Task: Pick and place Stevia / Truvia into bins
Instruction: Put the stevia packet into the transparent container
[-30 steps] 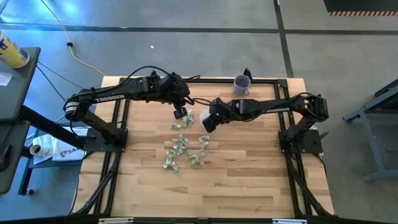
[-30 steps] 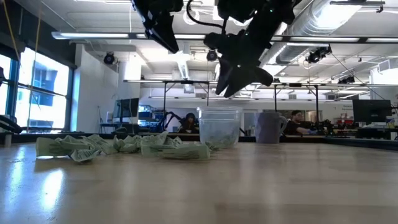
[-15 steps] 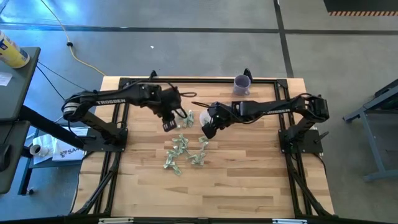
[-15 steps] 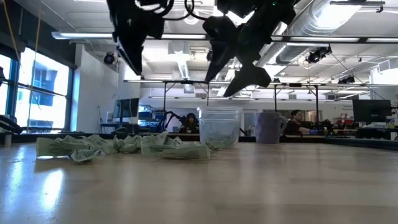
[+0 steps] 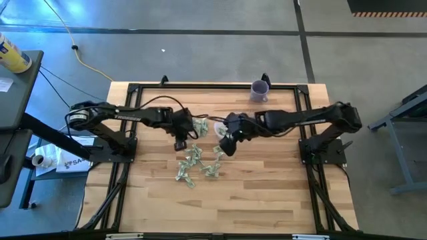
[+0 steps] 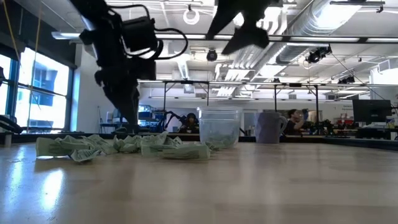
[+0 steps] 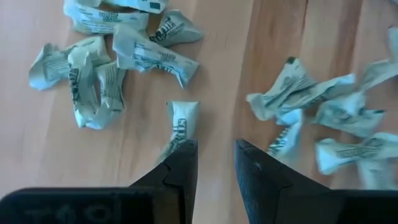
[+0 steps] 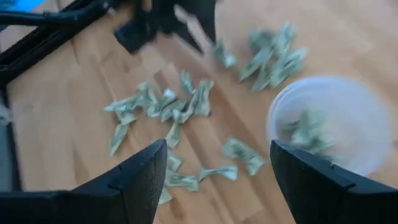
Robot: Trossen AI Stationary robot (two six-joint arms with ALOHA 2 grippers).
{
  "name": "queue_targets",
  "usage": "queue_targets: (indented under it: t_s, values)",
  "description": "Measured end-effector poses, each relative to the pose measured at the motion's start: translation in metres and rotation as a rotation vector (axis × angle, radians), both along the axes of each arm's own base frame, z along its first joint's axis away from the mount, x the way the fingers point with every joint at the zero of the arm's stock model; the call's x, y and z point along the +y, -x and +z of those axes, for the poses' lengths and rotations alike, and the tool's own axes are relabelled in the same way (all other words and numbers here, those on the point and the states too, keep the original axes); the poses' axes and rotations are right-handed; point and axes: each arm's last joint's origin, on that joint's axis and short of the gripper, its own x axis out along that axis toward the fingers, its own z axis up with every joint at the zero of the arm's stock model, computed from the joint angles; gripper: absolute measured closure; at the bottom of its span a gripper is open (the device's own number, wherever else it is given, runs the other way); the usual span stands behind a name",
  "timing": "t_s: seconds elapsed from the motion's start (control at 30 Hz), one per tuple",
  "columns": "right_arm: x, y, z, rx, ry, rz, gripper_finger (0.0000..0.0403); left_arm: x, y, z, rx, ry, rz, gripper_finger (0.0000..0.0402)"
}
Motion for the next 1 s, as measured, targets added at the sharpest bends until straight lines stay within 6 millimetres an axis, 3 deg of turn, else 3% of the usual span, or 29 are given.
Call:
queue_targets:
  t_s: [0.2, 0.43, 0.57, 0.67, 0.8, 0.87, 0.93, 1.0]
  values:
    - [0.019, 0.011, 0.040, 0.027, 0.208, -0.070, 0.0128, 0.000, 0.002, -0.022, -0.070, -0.073, -0.095, 0.0263]
    - [0.030, 0.023, 0.066, 0.043, 0.298, -0.125, 0.0128, 0.009, -0.005, -0.059, -0.002, -0.085, -0.059, 0.0267]
    - [0.035, 0.033, 0.073, 0.089, 0.316, -0.162, 0.0128, 0.014, -0.008, -0.063, 0.009, -0.044, 0.035, 0.0322]
    - [0.041, 0.042, 0.078, 0.119, 0.345, -0.190, 0.0128, 0.016, -0.012, -0.054, 0.015, -0.040, 0.061, 0.0379]
    - [0.046, 0.056, 0.088, 0.157, 0.403, -0.230, 0.0128, 0.014, -0.018, -0.030, 0.065, 0.018, 0.049, 0.0372]
    - [0.047, 0.063, 0.093, 0.173, 0.433, -0.247, 0.0128, 0.009, -0.027, -0.005, 0.024, 0.038, 0.013, 0.0380]
    - [0.048, 0.067, 0.097, 0.183, 0.456, -0.255, 0.0128, 0.003, -0.030, 0.017, -0.016, 0.012, -0.027, 0.0380]
    - [0.047, 0.070, 0.099, 0.197, 0.468, -0.254, 0.0128, 0.001, -0.032, 0.026, -0.032, -0.053, -0.044, 0.0372]
